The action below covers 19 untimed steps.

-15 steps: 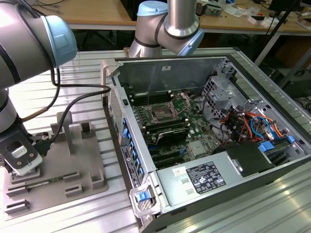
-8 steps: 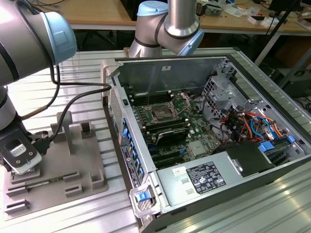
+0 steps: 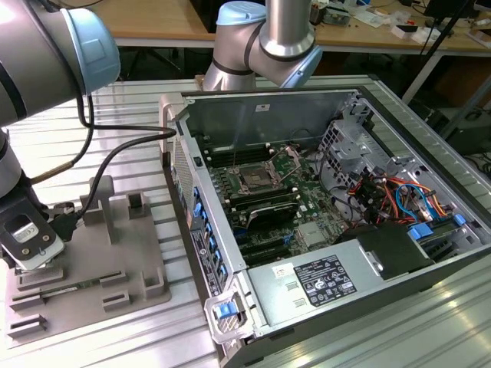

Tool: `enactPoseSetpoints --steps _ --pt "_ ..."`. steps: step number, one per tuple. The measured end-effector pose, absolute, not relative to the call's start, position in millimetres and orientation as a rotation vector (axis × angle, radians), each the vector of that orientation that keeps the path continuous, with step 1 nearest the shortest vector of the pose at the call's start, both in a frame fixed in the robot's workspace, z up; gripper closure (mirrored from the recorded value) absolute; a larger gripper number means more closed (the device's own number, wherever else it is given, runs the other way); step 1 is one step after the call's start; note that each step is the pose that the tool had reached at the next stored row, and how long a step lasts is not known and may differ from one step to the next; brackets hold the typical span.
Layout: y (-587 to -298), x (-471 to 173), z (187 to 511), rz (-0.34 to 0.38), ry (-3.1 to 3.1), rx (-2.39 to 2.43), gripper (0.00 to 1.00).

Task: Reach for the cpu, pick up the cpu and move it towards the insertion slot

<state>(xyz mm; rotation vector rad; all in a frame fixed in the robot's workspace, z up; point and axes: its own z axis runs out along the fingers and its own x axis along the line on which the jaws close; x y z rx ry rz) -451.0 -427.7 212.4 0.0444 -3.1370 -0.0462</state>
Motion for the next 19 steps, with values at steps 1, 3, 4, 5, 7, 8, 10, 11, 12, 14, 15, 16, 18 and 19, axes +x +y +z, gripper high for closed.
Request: enactPoseSetpoints --steps 1,3,4,5,7,8,10,11,12,14,15,16,18,19 --pt "-427.7 -451.0 213.4 -0.046 -3.137 0.044 0.45" --pt "-427.8 -451.0 214.9 -0.047 -3.137 0.044 0.45" --pt "-427.8 -451.0 215.6 -0.047 -3.137 0.044 0.45" --pt "-427.8 -451.0 216.5 -0.047 -3.137 0.044 0.45" --pt "-427.8 -451.0 218.0 -0.047 -3.137 0.044 0.45" --pt "-427.9 -451.0 218.9 -0.047 -3.137 0.044 0.45" --pt "-427.9 -451.0 222.0 -0.048 -3.137 0.044 0.45" --pt "-428.0 -451.0 223.0 -0.048 -3.137 0.044 0.45" --pt "-428.0 -451.0 223.9 -0.049 -3.137 0.044 0.45" --pt "-428.1 -451.0 226.2 -0.05 -3.137 0.044 0.45" --pt "-428.1 -451.0 227.1 -0.05 -3.137 0.044 0.45" --pt "-428.1 -451.0 228.1 -0.051 -3.137 0.044 0.45" --pt "-428.3 -451.0 230.1 -0.052 -3.137 0.044 0.45" --pt "-428.4 -451.0 231.4 -0.052 -3.137 0.044 0.45"
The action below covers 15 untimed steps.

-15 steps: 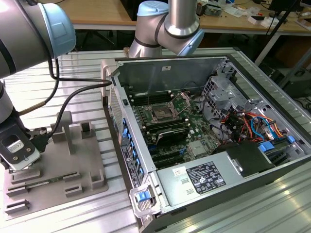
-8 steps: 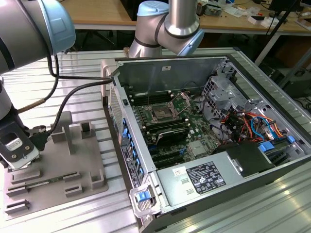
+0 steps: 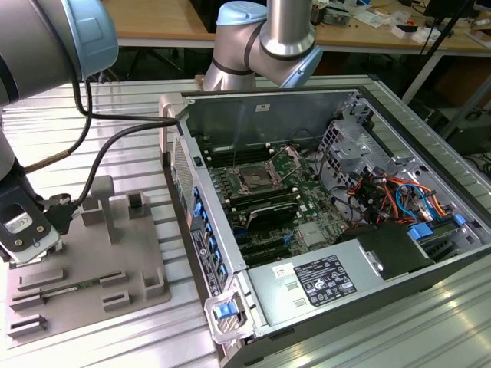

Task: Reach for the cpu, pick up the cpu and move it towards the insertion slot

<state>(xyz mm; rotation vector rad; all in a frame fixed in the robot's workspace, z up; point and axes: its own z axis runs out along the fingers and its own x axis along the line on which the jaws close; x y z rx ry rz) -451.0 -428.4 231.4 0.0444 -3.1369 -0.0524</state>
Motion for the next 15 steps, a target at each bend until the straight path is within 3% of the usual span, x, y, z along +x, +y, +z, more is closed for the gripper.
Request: enactPoseSetpoints --steps 15 --pt "-428.5 -451.0 235.9 -0.053 -3.137 0.044 0.45"
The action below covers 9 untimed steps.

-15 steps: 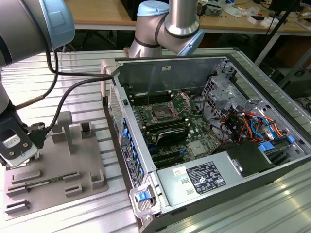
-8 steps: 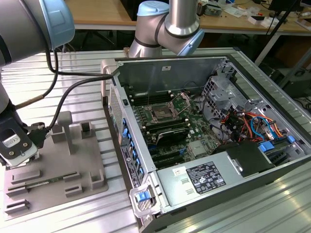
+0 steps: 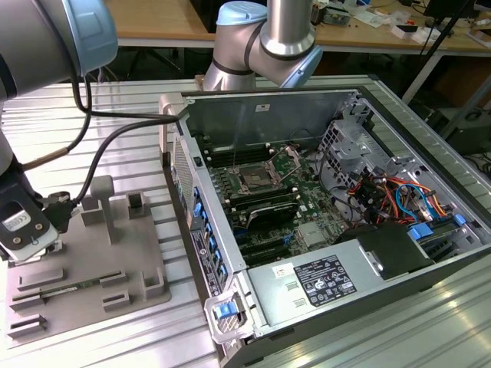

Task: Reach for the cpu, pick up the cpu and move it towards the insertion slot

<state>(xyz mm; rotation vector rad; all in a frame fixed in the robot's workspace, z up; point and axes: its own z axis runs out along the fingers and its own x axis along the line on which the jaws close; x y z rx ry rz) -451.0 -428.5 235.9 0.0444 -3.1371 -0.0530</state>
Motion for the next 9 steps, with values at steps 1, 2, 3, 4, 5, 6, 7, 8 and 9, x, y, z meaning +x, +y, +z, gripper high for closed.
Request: enactPoseSetpoints --steps 1,2,3,4,5,6,7,8,9 --pt "-428.4 -451.0 236.4 -0.053 -3.137 0.044 0.45" --pt "-428.5 -451.0 236.9 -0.053 -3.137 0.044 0.45" --pt "-428.4 -451.0 237.2 -0.053 -3.137 0.044 0.45" --pt "-428.5 -451.1 238.3 -0.054 -3.137 0.044 0.45" --pt "-428.5 -451.0 239.3 -0.055 -3.137 0.044 0.45" --pt "-428.5 -451.0 239.7 -0.055 -3.137 0.044 0.45" --pt "-428.6 -451.0 241.9 -0.055 -3.137 0.044 0.45" --pt "-428.6 -451.0 242.2 -0.055 -3.137 0.044 0.45" --pt "-428.6 -451.0 243.8 -0.055 -3.137 0.044 0.45"
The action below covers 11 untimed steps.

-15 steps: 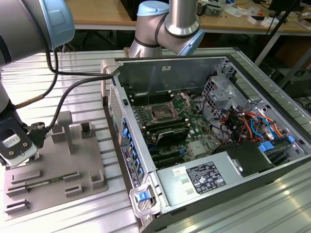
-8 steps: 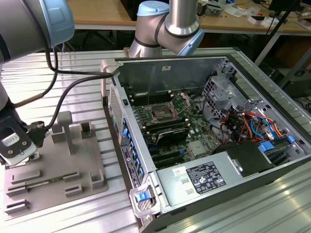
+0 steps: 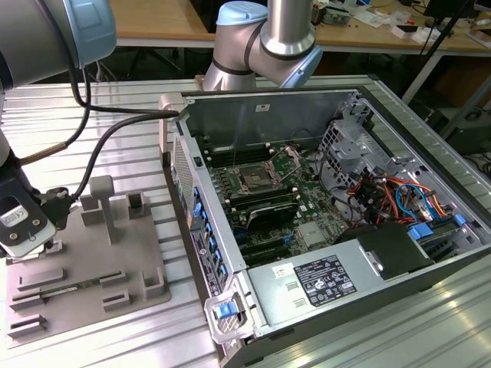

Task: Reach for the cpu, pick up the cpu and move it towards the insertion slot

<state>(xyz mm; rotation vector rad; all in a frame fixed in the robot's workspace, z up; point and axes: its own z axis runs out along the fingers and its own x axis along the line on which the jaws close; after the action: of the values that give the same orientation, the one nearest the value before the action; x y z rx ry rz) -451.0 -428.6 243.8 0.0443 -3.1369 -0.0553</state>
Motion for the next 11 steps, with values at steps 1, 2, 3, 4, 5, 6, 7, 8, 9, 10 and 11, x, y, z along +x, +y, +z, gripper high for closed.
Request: enactPoseSetpoints --steps 1,2,3,4,5,6,7,8,9,10,11 --pt "-428.5 -451.0 244.2 -0.055 -3.137 0.044 0.45" --pt "-428.6 -451.0 244.3 -0.055 -3.137 0.044 0.45" --pt "-428.6 -451.0 244.7 -0.055 -3.137 0.044 0.45" --pt "-428.6 -451.0 245.0 -0.055 -3.137 0.044 0.45" --pt "-428.6 -451.0 245.4 -0.055 -3.137 0.044 0.45" --pt "-428.6 -451.0 245.6 -0.055 -3.137 0.044 0.45" --pt "-428.6 -451.0 245.9 -0.055 -3.137 0.044 0.45" --pt "-428.6 -451.0 246.1 -0.055 -3.137 0.044 0.45" --pt "-428.6 -451.0 246.4 -0.055 -3.137 0.044 0.45" --pt "-428.6 -451.0 246.9 -0.055 -3.137 0.044 0.45" --pt "-428.6 -451.0 247.3 -0.055 -3.137 0.044 0.45"
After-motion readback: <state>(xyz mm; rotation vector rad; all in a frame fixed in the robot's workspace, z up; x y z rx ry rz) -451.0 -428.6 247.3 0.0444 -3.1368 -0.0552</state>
